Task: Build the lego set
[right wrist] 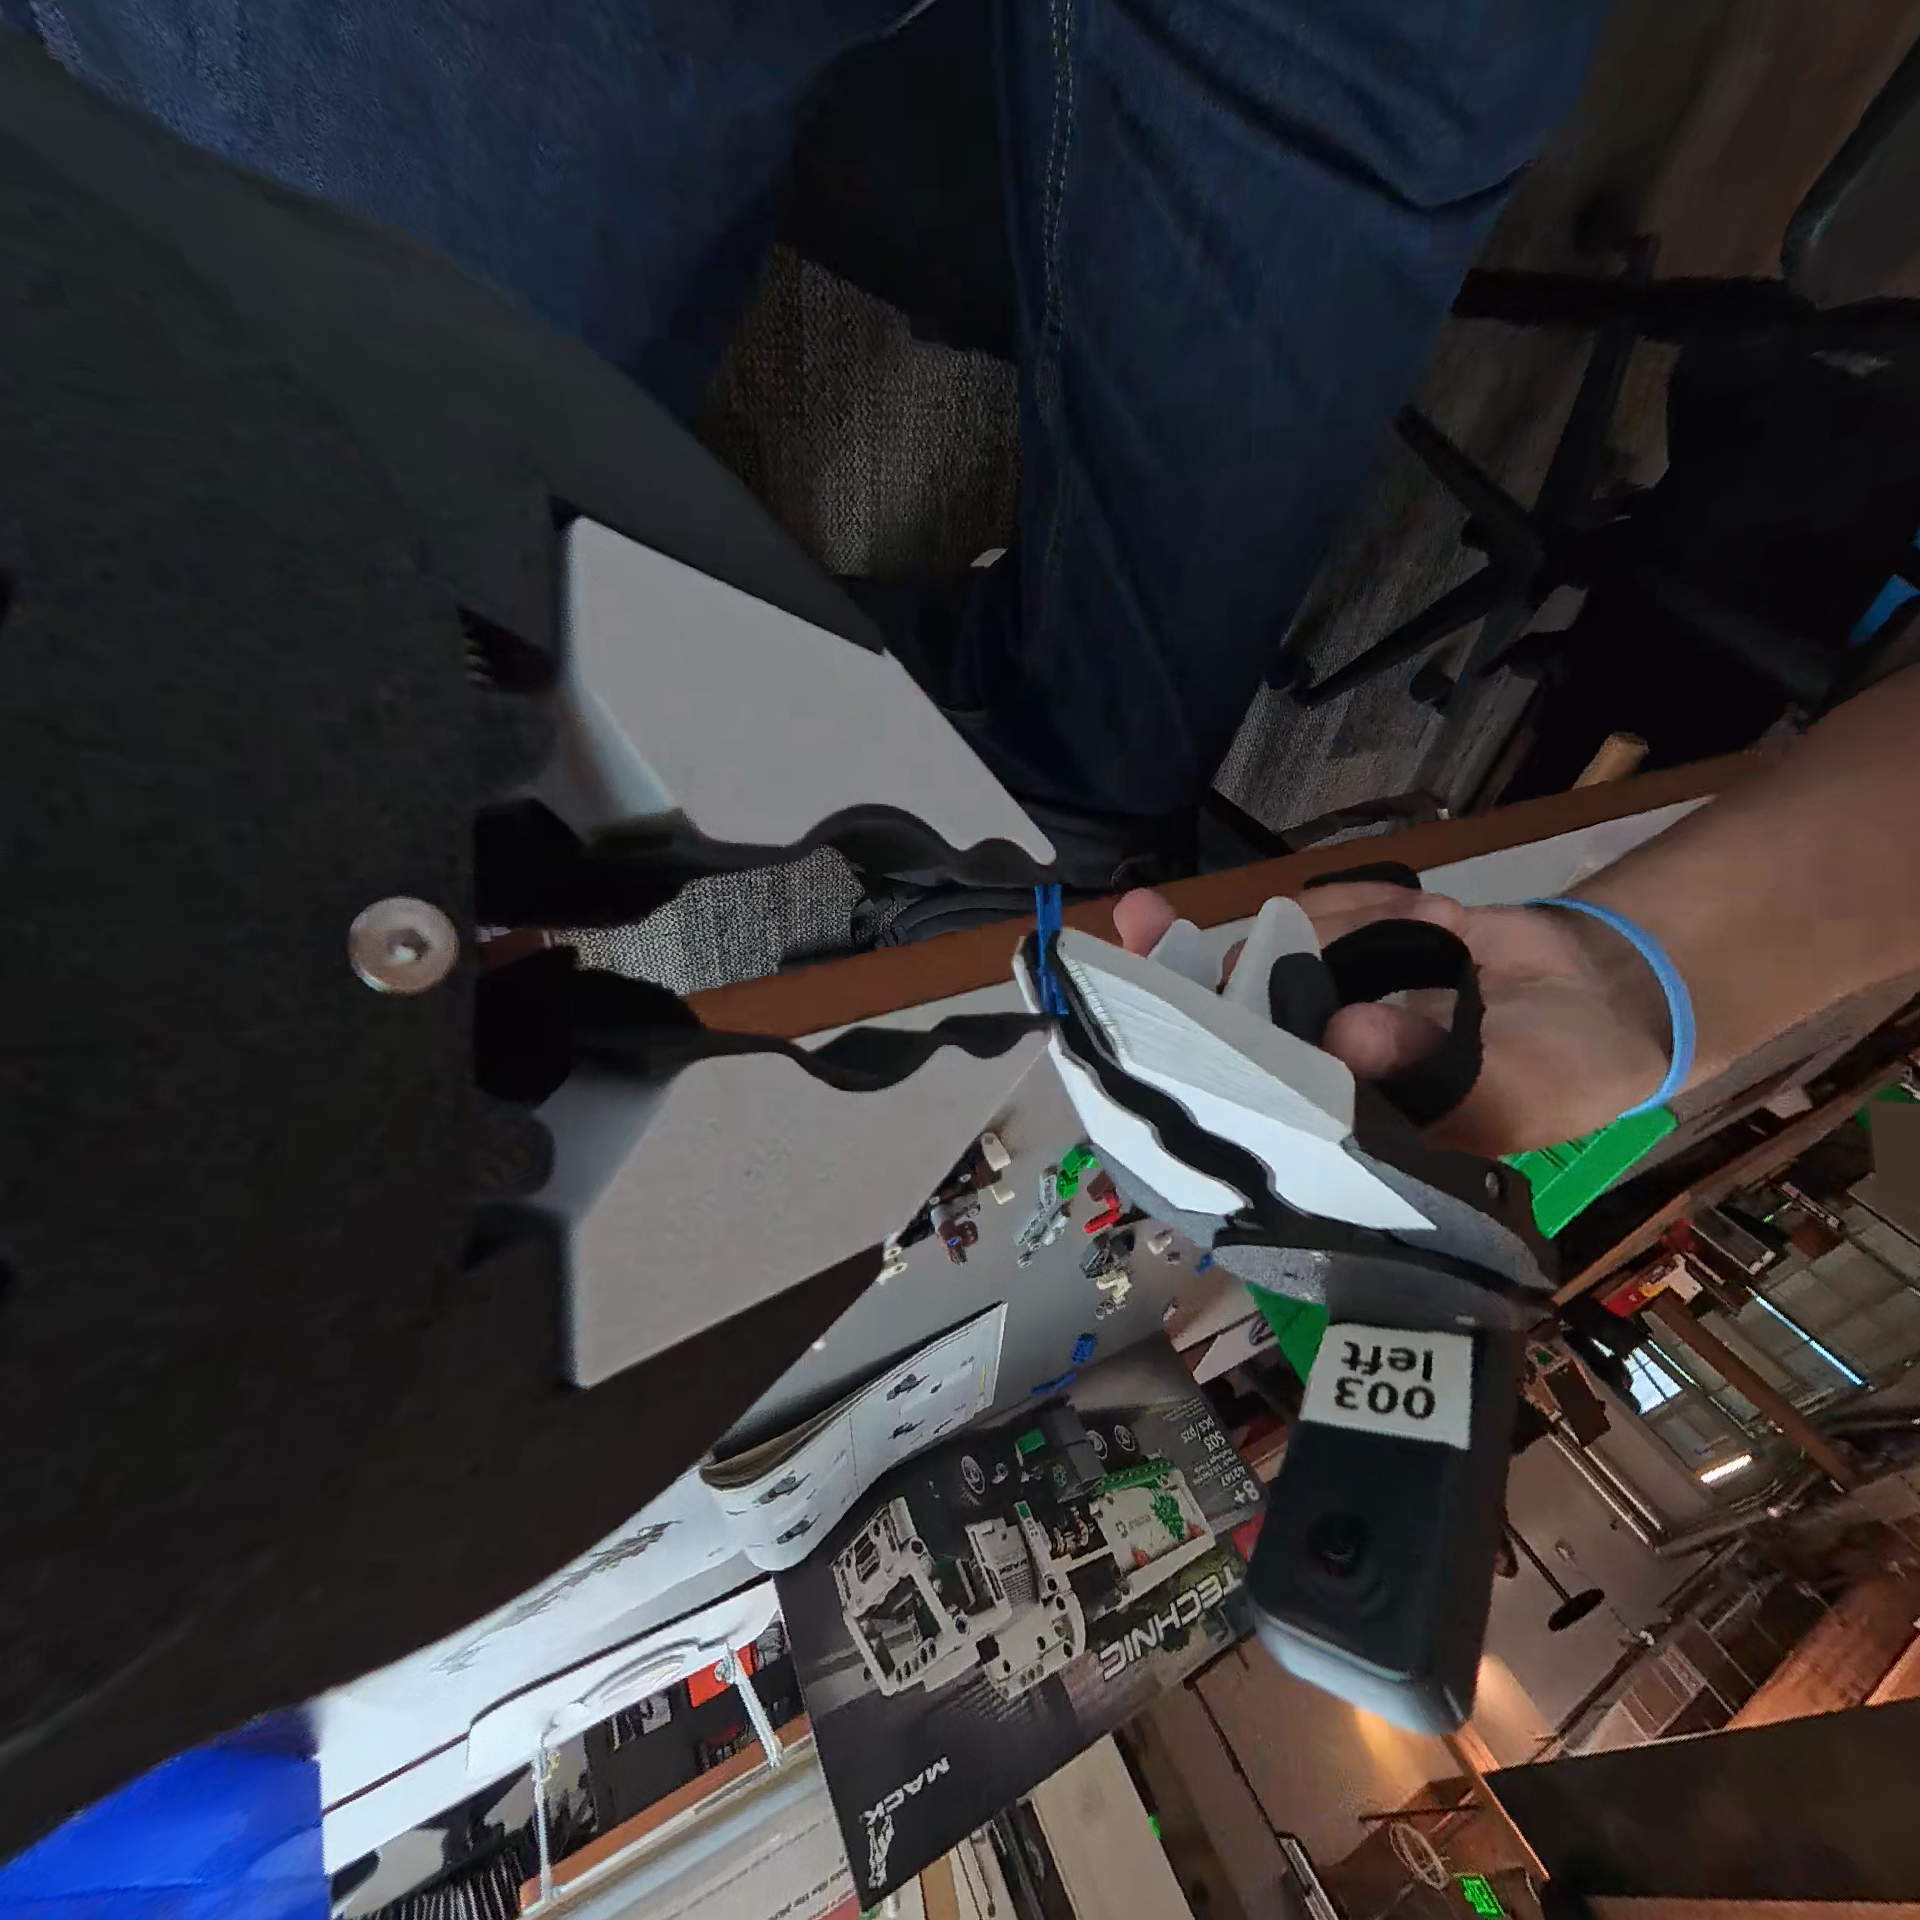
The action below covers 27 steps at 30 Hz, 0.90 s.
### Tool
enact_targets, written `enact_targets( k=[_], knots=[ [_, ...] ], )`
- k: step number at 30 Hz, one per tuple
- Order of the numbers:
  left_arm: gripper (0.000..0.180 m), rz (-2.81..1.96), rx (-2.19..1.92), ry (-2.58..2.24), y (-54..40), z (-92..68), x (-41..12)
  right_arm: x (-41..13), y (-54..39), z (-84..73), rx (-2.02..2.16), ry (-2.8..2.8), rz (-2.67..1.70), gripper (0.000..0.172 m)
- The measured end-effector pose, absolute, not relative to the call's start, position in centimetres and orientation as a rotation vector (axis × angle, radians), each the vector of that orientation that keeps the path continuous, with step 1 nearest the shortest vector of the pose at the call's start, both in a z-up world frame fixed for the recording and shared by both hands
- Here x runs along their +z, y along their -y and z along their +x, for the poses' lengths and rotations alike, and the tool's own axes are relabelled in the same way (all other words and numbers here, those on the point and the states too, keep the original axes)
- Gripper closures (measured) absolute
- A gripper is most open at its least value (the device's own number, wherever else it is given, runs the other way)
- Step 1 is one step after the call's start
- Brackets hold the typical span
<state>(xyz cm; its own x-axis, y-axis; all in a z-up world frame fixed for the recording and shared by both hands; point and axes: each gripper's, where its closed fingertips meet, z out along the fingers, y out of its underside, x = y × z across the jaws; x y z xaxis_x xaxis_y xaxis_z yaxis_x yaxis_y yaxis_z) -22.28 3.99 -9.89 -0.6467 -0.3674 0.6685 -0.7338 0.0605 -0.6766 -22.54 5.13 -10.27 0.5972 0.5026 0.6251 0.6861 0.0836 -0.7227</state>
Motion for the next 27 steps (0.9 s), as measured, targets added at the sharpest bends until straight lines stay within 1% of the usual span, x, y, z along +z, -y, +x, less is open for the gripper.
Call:
enact_targets(
  k=[1, 3, 5, 8, 10, 15, 18, 20, 23, 27],
  knots=[
    [0.177, 1.118, 1.659, 2.007, -4.7, -21.9, -9.5, -10.0, -5.9, -22.1, -0.165, 1.005, -1.566, 0.149],
    [0.177, 1.144, 1.758, 1.987, -6.2, -20.8, -8.7, -9.6, -7.3, -20.8, -0.155, 0.944, -1.567, 0.145],
    [0.177, 1.192, 1.881, 1.957, -8.1, -19.2, -7.6, -8.6, -8.4, -19.6, -0.115, 0.852, -1.526, 0.145],
    [0.178, 1.351, 2.107, 1.882, -11.7, -16.1, -6.0, -7.2, -11.0, -17.0, -0.002, 0.603, -1.498, 0.145],
    [0.178, 1.482, 2.233, 1.795, -14.1, -14.6, -5.2, -6.9, -13.4, -15.5, 0.063, 0.450, -1.489, 0.142],
    [0.179, 1.698, 2.410, 1.550, -18.2, -13.1, -4.3, -4.8, -17.1, -13.7, 0.057, 0.356, -1.431, 0.152],
    [0.178, 1.703, 2.446, 1.566, -19.0, -13.0, -4.3, -4.6, -19.1, -13.8, 0.145, 0.373, -1.500, 0.149],
    [0.178, 1.641, 2.487, 1.623, -19.2, -13.4, -3.5, -4.7, -19.9, -14.0, 0.232, 0.383, -1.555, 0.150],
    [0.177, 1.544, 2.508, 1.818, -19.0, -14.5, -3.1, -4.5, -20.1, -14.9, 0.314, 0.404, -1.588, 0.160],
    [0.177, 1.460, 2.509, 1.927, -19.0, -15.5, -2.7, -3.9, -20.3, -16.3, 0.231, 0.438, -1.622, 0.168]
  ],
)
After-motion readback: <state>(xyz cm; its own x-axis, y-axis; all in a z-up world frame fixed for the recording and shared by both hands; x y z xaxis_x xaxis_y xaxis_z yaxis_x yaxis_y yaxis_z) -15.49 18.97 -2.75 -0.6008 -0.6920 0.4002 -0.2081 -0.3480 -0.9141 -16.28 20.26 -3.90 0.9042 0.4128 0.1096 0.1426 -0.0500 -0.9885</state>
